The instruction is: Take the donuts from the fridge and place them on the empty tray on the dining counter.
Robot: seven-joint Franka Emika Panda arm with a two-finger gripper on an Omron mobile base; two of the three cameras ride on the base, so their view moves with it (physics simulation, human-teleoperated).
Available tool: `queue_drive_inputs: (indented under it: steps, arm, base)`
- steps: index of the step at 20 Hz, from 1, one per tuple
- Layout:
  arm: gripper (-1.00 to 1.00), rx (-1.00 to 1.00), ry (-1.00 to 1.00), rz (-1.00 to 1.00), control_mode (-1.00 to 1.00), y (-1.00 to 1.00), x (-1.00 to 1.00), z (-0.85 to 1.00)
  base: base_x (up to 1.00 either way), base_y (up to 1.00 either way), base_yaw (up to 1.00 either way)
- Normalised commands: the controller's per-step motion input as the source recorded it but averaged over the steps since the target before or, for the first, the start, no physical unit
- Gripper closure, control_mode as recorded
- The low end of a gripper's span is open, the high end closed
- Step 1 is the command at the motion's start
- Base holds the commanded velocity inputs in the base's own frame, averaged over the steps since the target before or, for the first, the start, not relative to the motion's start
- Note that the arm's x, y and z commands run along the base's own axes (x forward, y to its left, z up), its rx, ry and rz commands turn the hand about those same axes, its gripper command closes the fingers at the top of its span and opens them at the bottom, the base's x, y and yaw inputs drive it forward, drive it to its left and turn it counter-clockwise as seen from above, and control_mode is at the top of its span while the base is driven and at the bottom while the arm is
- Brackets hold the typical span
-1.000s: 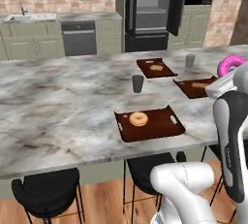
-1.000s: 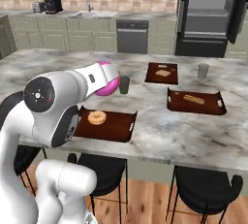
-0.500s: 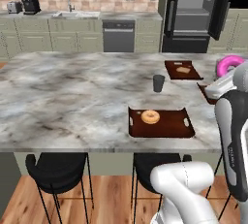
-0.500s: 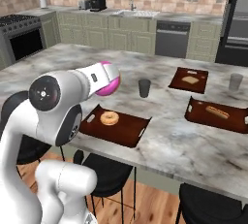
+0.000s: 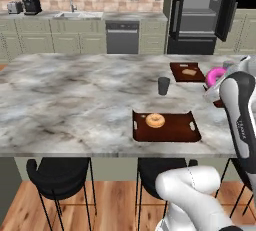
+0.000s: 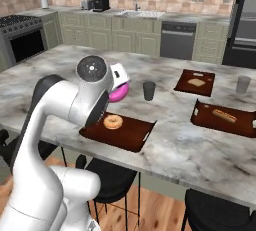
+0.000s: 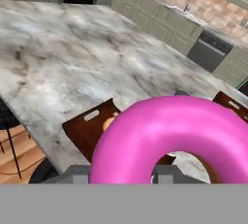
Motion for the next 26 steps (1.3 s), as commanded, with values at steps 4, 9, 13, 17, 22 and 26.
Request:
queue_drive_inputs:
  steps: [4, 9, 13, 17, 22, 26]
  arm:
    - [1.0, 0.03, 0.41, 0.0, -1.0, 0.12, 0.54, -0.31]
    - [1.0, 0.0, 0.05, 0.0, -1.0, 0.0, 0.3, -0.16]
    - [1.0, 0.01, 0.16, 0.0, -1.0, 0.0, 0.28, -0.44]
    - [1.0, 0.06, 0.28, 0.0, -1.0, 0.0, 0.39, -0.74]
    - [1.0, 0.11, 0.34, 0.07, -1.0, 0.0, 0.45, -0.53]
    - [1.0, 0.05, 0.25, 0.09, -1.0, 0.0, 0.37, -0.72]
  base:
    - [0.0, 0.0, 0.0]
    - [0.0, 0.0, 0.0]
    - [0.0, 0.0, 0.0]
    - [0.0, 0.0, 0.0]
    - [0.0, 0.0, 0.0]
    - [0.0, 0.0, 0.0]
